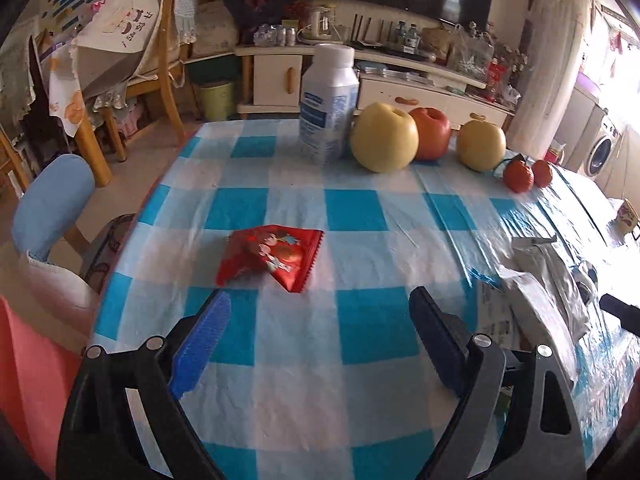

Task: Collect trash
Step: 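Grasp the red snack packet with the left tool while the right tool grasps a white printed packet, then lift both held packets and carry them toward the pink bucket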

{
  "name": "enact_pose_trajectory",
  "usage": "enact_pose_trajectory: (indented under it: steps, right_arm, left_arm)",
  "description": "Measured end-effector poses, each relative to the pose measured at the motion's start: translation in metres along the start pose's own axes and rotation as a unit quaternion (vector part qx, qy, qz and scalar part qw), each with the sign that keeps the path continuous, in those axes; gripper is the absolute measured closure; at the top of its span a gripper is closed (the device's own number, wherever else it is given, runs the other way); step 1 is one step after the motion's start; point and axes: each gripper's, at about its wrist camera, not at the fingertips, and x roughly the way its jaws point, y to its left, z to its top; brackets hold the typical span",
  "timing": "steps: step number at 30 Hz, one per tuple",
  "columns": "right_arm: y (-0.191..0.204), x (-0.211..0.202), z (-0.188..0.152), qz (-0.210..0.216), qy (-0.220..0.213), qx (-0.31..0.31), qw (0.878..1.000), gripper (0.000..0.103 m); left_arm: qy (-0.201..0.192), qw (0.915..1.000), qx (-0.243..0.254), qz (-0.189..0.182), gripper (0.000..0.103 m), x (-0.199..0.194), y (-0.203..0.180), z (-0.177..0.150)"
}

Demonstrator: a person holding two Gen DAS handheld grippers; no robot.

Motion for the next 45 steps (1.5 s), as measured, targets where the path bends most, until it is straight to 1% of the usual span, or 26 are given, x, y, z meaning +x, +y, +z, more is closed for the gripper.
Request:
enact_pose_trajectory:
  steps: [3, 6, 11, 14, 15, 16, 17, 18, 19, 23, 25, 29, 31, 32, 39, 45]
  right_arm:
    - [0.008, 0.013, -0.003, 0.018, 0.013, -0.005, 1.000, 0.007]
    - [0.014, 0.024, -0.005, 0.033, 0.025, -0.006, 0.999, 0.007]
    - [0.027, 0.037, -0.010, 0.018, 0.033, -0.038, 0.999, 0.007]
    - [0.031, 0.043, -0.013, 0.005, 0.037, -0.055, 0.998, 0.007]
    - [0.032, 0.045, -0.013, 0.002, 0.038, -0.059, 0.998, 0.007]
    - [0.032, 0.046, -0.014, 0.001, 0.038, -0.062, 0.997, 0.007]
    - [0.032, 0.048, -0.015, 0.001, 0.038, -0.065, 0.997, 0.007]
    - [0.033, 0.049, -0.016, -0.001, 0.039, -0.067, 0.997, 0.007]
    - [0.033, 0.051, -0.017, -0.002, 0.040, -0.071, 0.997, 0.007]
    - [0.036, 0.056, -0.021, -0.011, 0.039, -0.083, 0.996, 0.007]
    - [0.036, 0.057, -0.021, -0.013, 0.039, -0.084, 0.996, 0.007]
    - [0.034, 0.061, -0.021, -0.020, 0.041, -0.085, 0.995, 0.007]
    - [0.034, 0.063, -0.022, -0.024, 0.041, -0.088, 0.995, 0.014]
    - [0.035, 0.063, -0.022, -0.021, 0.042, -0.088, 0.995, 0.016]
    - [0.037, 0.061, -0.023, -0.025, 0.041, -0.092, 0.995, 0.021]
    - [0.036, 0.055, -0.023, -0.024, 0.036, -0.091, 0.995, 0.023]
  left_arm:
    - [0.001, 1.0000, 0.000, -0.002, 0.013, 0.015, 0.001, 0.010]
    - [0.000, 1.0000, 0.003, 0.001, 0.013, 0.033, -0.008, 0.018]
    - [0.016, 0.9998, 0.007, 0.005, 0.013, 0.056, -0.004, 0.023]
    - [0.019, 0.9998, 0.007, 0.004, 0.013, 0.062, -0.001, 0.022]
    - [0.017, 0.9998, 0.008, 0.006, 0.019, 0.063, -0.001, 0.021]
    - [0.015, 0.9998, 0.008, 0.009, 0.027, 0.063, 0.000, 0.020]
    - [0.014, 0.9998, 0.007, 0.010, 0.031, 0.063, 0.001, 0.019]
    - [0.012, 0.9999, 0.004, 0.009, 0.038, 0.063, 0.002, 0.019]
    - [0.010, 0.9999, 0.002, 0.007, 0.042, 0.062, 0.003, 0.018]
    - [0.005, 0.9999, 0.005, 0.008, 0.045, 0.060, 0.003, 0.016]
    - [0.003, 0.9999, 0.004, 0.010, 0.052, 0.058, 0.002, 0.015]
    - [0.001, 1.0000, 0.000, 0.008, 0.055, 0.055, 0.001, 0.013]
    - [0.000, 1.0000, -0.001, 0.008, 0.057, 0.053, 0.000, 0.010]
    - [-0.001, 1.0000, -0.002, 0.006, 0.057, 0.051, -0.001, 0.009]
    - [-0.003, 0.9999, -0.007, -0.011, 0.060, 0.036, -0.006, -0.004]
    - [-0.006, 0.9996, -0.012, -0.026, 0.063, 0.019, -0.013, -0.017]
